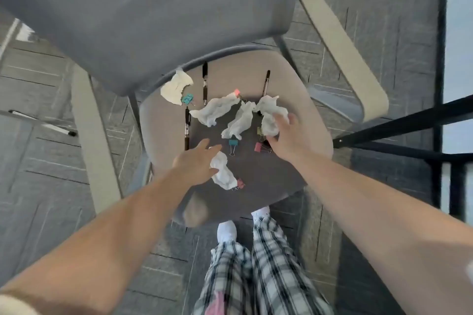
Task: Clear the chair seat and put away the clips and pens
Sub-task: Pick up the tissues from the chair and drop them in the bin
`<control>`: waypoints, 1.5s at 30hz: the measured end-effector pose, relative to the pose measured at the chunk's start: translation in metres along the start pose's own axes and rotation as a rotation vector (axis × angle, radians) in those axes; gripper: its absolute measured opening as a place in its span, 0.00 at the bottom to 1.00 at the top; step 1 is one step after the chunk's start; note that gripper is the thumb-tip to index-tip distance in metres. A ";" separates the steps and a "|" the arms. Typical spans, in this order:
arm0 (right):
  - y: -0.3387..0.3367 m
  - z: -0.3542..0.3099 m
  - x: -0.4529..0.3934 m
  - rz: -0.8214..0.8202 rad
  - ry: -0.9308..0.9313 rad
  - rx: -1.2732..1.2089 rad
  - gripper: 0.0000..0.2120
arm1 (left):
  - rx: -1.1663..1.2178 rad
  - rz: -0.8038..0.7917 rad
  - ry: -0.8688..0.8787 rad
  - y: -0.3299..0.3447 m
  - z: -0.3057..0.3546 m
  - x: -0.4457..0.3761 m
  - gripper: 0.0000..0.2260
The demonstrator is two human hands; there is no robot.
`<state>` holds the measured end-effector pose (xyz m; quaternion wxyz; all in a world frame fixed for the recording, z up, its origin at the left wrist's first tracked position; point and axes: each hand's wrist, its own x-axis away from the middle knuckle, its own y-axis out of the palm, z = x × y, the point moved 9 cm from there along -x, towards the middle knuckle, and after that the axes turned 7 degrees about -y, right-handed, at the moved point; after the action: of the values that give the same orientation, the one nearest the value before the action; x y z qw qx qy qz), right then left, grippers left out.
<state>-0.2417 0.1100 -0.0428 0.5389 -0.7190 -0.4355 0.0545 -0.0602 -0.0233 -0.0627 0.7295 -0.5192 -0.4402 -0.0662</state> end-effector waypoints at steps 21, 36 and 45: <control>-0.014 -0.042 -0.056 0.074 -0.051 -0.074 0.13 | 0.531 0.348 -0.232 -0.075 -0.040 -0.046 0.07; 0.047 -0.060 -0.074 -0.183 -0.286 0.315 0.16 | 0.276 0.224 -0.125 -0.052 -0.031 -0.103 0.14; 0.026 -0.073 -0.085 -0.088 -0.338 0.195 0.14 | 0.271 0.328 -0.287 -0.092 -0.086 -0.103 0.11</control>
<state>-0.2392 -0.0023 -0.0674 0.5268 -0.6243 -0.5436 0.1927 -0.1244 -0.1719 -0.0776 0.7236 -0.4852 -0.4539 0.1870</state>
